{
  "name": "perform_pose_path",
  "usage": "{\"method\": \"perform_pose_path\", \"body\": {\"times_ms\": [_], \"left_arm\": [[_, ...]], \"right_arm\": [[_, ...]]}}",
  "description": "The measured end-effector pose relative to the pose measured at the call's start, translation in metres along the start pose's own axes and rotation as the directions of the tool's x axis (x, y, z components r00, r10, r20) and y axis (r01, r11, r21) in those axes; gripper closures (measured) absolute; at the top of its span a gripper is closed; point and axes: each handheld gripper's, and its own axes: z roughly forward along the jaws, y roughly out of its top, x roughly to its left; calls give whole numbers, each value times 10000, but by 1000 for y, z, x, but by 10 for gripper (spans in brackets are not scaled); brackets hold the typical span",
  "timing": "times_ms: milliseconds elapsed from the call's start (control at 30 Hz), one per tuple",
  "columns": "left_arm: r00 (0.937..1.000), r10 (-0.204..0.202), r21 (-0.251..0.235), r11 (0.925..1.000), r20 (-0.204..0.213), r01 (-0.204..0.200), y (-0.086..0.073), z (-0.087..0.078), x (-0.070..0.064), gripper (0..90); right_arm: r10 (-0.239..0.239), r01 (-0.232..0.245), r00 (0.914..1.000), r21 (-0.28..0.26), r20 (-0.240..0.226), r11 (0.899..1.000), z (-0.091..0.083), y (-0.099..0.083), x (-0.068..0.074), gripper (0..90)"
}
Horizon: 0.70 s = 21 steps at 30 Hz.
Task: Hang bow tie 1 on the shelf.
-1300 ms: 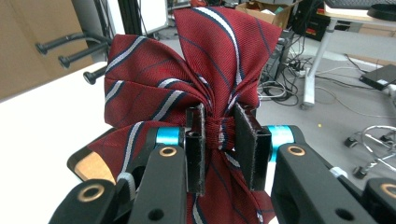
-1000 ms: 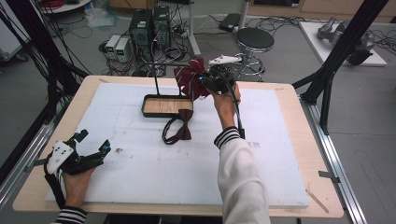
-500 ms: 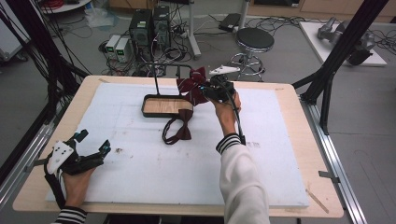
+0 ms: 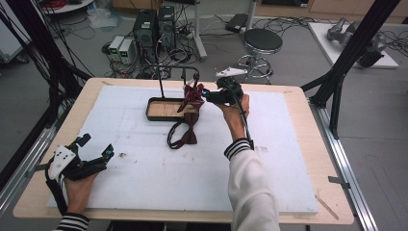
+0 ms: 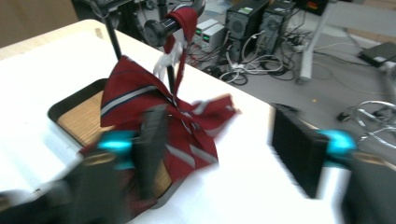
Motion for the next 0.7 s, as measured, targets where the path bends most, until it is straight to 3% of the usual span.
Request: {"method": "perform_pose_path", "body": {"times_ms": [67,167,200,300,400,533,700], "left_arm": [[10000,-21,2,10000,12,21,0,0,0,72],[10000,-76,-22,10000,-33,76,0,0,1,71],[10000,-74,-31,10000,-47,74,0,0,0,72],[9999,-101,-19,9999,-44,101,0,0,1,72],[10000,-88,-14,10000,-33,88,0,0,1,71],[10000,-47,3,10000,29,47,0,0,1,72],[10000,-82,-17,10000,33,82,0,0,1,71]], "right_arm": [[85,-85,9999,-57,55,9999,-3,1,0,100],[-150,150,9999,-82,11,9999,-13,2,1,73],[-157,157,9999,-138,-17,9998,-16,3,2,11],[-185,182,9998,-246,-115,9995,-30,4,2,9],[-192,193,9998,-703,16,9973,-51,-2,3,9],[157,-174,9998,-1306,-139,9913,-80,-19,0,9],[115,-150,9998,-1917,-191,9813,-114,-48,1,8]]}}
